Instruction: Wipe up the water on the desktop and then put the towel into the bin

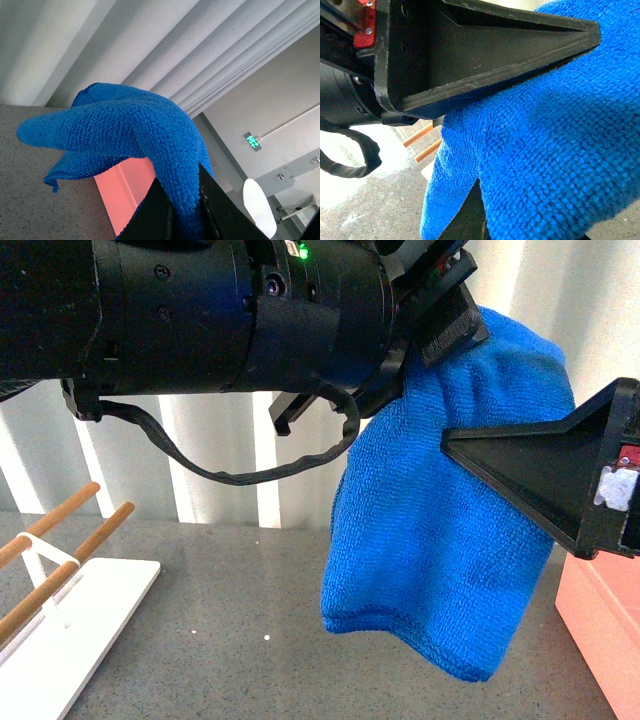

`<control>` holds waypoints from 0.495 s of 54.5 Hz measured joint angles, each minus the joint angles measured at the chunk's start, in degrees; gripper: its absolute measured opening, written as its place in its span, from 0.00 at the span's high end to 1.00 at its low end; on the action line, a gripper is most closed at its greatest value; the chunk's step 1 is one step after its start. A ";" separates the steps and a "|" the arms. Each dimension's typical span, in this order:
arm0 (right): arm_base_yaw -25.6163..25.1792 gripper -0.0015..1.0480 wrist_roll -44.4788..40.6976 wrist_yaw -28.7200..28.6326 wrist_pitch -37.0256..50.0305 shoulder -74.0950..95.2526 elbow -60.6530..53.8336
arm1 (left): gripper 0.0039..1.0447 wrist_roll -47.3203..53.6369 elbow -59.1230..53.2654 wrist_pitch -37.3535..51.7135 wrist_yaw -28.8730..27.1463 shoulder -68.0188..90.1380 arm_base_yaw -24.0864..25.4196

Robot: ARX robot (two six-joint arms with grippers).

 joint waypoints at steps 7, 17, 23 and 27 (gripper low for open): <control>-0.17 0.96 -0.72 0.31 -0.17 -0.07 0.02 | 0.90 -0.20 0.02 0.00 0.00 0.00 0.00; -0.98 0.96 -1.90 1.36 -1.95 -0.68 0.76 | 0.58 -0.22 0.09 0.00 -0.02 0.00 0.00; -1.57 0.96 -2.60 1.38 -3.17 -0.94 1.14 | 0.41 -0.24 0.11 0.00 -0.02 0.00 0.00; -1.92 0.96 -3.15 1.42 -4.07 -1.03 1.16 | 0.29 -0.26 0.11 0.00 0.00 0.00 0.00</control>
